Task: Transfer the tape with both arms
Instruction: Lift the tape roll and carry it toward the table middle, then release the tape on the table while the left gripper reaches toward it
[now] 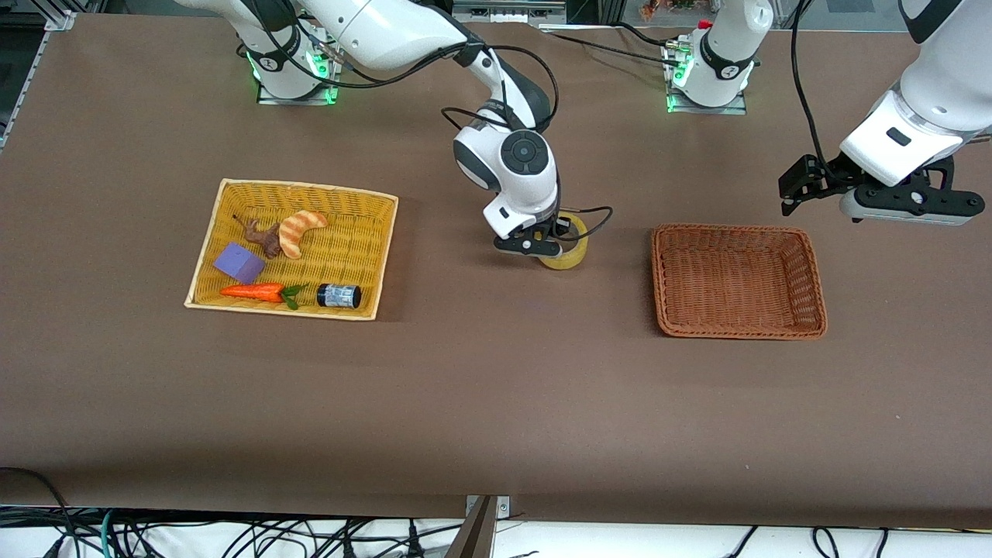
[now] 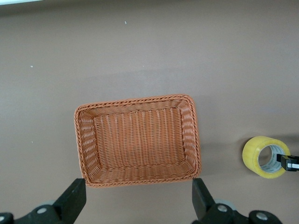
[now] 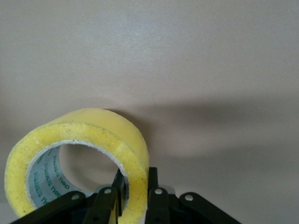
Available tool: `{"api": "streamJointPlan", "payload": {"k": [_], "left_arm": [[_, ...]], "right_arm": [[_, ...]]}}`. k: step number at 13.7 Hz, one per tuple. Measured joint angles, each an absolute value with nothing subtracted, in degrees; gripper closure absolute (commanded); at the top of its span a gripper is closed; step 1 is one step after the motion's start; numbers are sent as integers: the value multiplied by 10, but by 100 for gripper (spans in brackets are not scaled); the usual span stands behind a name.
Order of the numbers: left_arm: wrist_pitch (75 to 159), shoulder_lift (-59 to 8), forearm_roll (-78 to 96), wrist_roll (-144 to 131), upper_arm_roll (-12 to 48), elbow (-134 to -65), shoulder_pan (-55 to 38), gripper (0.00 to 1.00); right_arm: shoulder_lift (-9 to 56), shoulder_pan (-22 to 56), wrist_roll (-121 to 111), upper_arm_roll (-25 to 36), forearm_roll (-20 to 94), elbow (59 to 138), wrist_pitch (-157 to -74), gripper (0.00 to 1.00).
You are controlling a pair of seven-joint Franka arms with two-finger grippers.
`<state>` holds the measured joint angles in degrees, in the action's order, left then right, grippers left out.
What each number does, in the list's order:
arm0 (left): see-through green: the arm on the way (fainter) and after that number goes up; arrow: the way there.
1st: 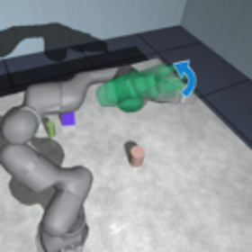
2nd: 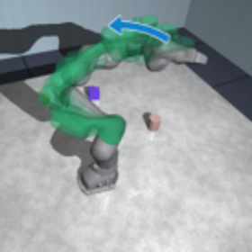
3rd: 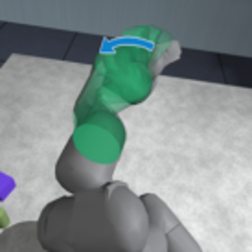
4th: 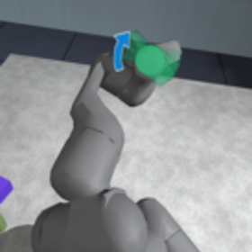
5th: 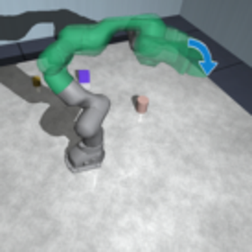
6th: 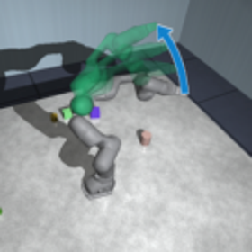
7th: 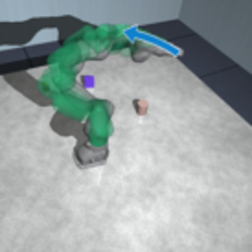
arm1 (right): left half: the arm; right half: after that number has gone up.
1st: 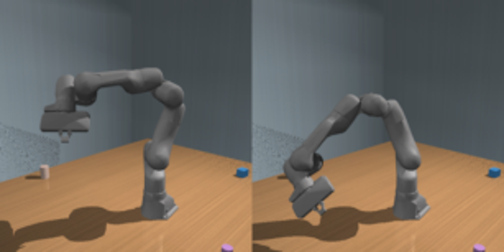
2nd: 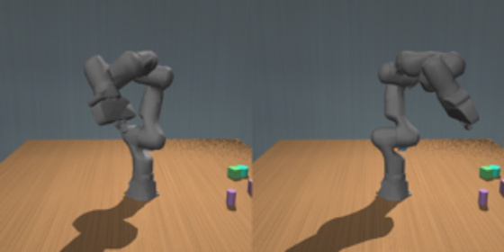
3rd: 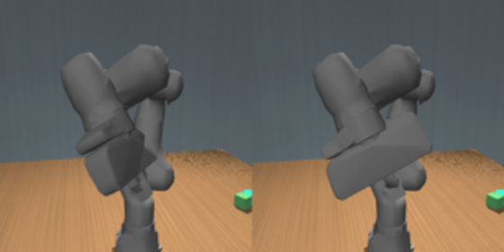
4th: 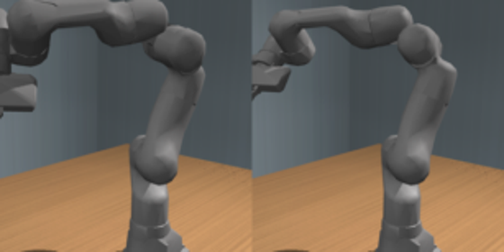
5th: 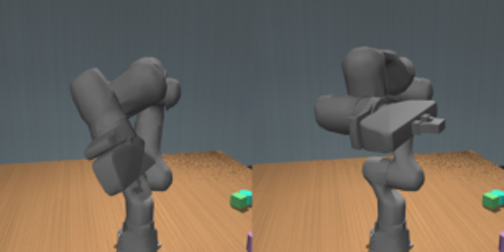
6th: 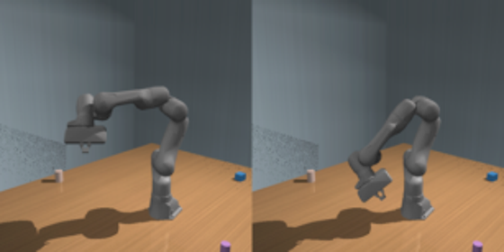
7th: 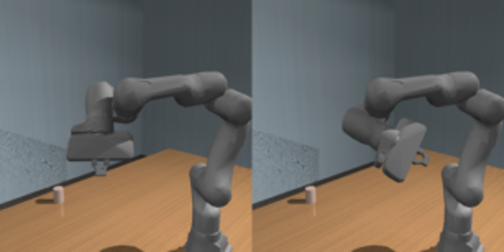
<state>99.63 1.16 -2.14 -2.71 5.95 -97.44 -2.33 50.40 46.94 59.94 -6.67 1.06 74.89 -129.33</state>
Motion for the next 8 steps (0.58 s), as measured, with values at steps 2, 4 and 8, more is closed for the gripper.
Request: {"api": "streamJointPlan", "payload": {"k": [2, 4, 8], "left_arm": [[996, 12, -21, -27, 59, -974, -23, 0], [996, 12, -21, -27, 60, -974, -23, 0], [996, 12, -21, -27, 60, -974, -24, 0]], "right_arm": [[510, 469, 600, -66, 11, 749, -1296, 52], [511, 469, 599, -65, 10, 747, -1297, 0], [502, 467, 600, -61, 10, 725, -1282, 0]]}}
